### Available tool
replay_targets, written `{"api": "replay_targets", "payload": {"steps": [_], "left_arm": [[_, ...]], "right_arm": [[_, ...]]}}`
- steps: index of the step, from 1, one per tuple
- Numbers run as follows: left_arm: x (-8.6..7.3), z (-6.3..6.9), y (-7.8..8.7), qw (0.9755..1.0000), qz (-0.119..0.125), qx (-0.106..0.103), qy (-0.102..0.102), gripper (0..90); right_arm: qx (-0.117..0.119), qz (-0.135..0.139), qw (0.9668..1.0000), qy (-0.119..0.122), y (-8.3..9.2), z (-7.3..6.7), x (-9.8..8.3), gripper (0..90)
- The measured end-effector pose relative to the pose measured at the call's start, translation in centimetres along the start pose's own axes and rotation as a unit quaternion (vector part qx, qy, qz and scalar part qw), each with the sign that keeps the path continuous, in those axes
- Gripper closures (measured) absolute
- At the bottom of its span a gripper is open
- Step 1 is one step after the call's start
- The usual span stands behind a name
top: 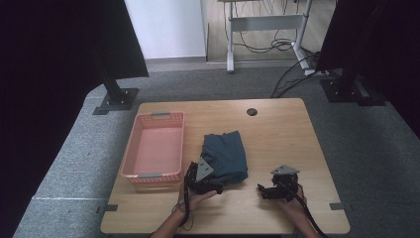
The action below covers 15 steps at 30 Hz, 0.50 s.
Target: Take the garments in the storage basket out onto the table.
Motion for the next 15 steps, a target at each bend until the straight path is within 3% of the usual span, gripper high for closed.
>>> {"api": "replay_targets", "payload": {"steps": [9, 15], "left_arm": [[-0.4, -0.3, 1.6, 0.9998, 0.001, 0.019, -0.01, 13.8], [-0.7, -0.6, 3.2, 0.9996, 0.006, 0.028, -0.004, 13.9]], "right_arm": [[0.0, 0.0, 1.0, 0.0, 0.0, 0.0, 0.0, 1.5], [0.0, 0.0, 1.0, 0.0, 0.0, 0.0, 0.0, 1.5]]}}
Point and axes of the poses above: each handheld gripper's, and its own axes: y roughly backward along the jaws, x roughly out of its top, z roughly to its right, the point moved 2 cm from there along -y, roughly forward along the jaws, and after that the axes turned 3 degrees about y, right-handed, at the moved point
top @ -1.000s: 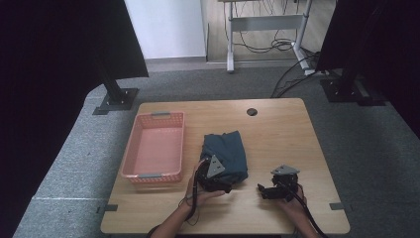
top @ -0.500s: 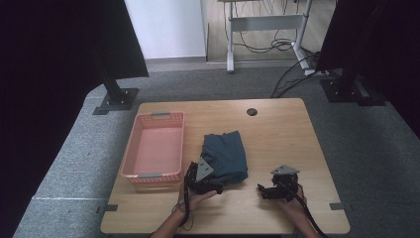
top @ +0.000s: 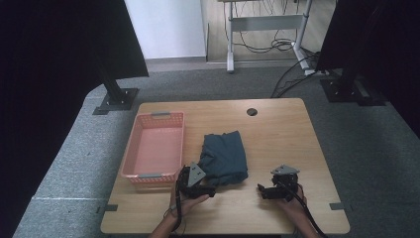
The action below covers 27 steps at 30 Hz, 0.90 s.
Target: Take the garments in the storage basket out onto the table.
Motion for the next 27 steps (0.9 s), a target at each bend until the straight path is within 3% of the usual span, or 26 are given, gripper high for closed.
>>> {"api": "replay_targets", "payload": {"steps": [8, 18, 22, 27], "left_arm": [[-0.5, -0.2, 2.0, 0.9999, 0.002, 0.011, 0.003, 14.2], [-1.4, -0.4, 3.8, 0.9999, -0.006, 0.006, 0.008, 13.7], [-1.6, -0.4, 4.5, 0.9996, -0.005, -0.023, 0.017, 13.7], [-2.4, -0.5, 5.0, 0.9995, -0.015, -0.024, 0.016, 13.7]], "right_arm": [[0.0, 0.0, 1.0, 0.0, 0.0, 0.0, 0.0, 1.5], [0.001, 0.0, 1.0, 0.001, 0.0, 0.0, 0.0, 1.5], [0.001, 0.0, 1.0, 0.001, 0.0, 0.0, 0.0, 1.5], [0.001, 0.0, 1.0, 0.002, 0.0, 0.0, 0.0, 1.5]]}}
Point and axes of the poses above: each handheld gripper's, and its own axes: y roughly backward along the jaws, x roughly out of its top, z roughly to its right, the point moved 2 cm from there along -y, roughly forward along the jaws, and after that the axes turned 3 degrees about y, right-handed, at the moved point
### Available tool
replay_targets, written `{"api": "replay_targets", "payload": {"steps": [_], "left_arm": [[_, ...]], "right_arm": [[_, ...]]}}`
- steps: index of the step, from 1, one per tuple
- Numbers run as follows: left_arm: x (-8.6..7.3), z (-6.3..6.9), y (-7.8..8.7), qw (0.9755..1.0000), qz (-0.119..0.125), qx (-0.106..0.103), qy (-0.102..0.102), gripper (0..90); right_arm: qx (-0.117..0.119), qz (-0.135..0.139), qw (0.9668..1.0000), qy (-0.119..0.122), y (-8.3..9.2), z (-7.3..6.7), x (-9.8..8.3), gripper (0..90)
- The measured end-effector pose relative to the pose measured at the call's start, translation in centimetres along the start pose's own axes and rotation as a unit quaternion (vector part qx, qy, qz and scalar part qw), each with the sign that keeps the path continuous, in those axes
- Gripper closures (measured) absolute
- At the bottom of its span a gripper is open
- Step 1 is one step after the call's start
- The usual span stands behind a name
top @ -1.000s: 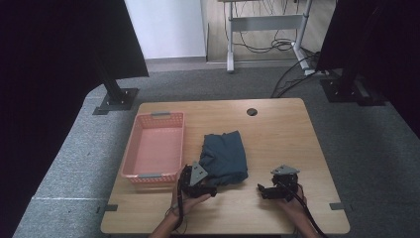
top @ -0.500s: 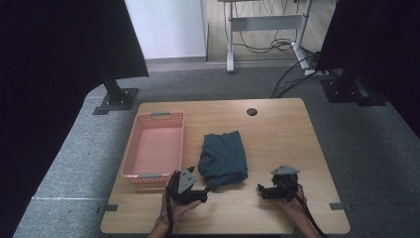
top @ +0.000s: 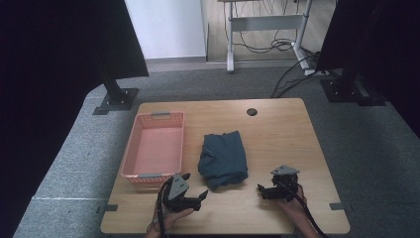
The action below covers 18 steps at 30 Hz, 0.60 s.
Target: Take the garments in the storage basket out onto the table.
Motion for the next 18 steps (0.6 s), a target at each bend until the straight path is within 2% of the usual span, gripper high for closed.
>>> {"api": "replay_targets", "payload": {"steps": [9, 18], "left_arm": [[-1.6, -1.5, 1.1, 0.9997, -0.003, 0.019, 0.018, 13.9], [-2.0, -1.6, 1.2, 0.9996, -0.009, 0.023, 0.016, 13.4]], "right_arm": [[0.0, 0.0, 1.0, 0.0, 0.0, 0.0, 0.0, 1.5], [0.0, 0.0, 1.0, 0.0, 0.0, 0.0, 0.0, 1.3]]}}
Point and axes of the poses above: each handheld gripper's, and its own axes: y roughly backward along the jaws, x roughly out of its top, z roughly to its right, the point moved 2 cm from there along -y, roughly forward along the jaws, and after that the axes turned 3 degrees about y, right-handed, at the moved point
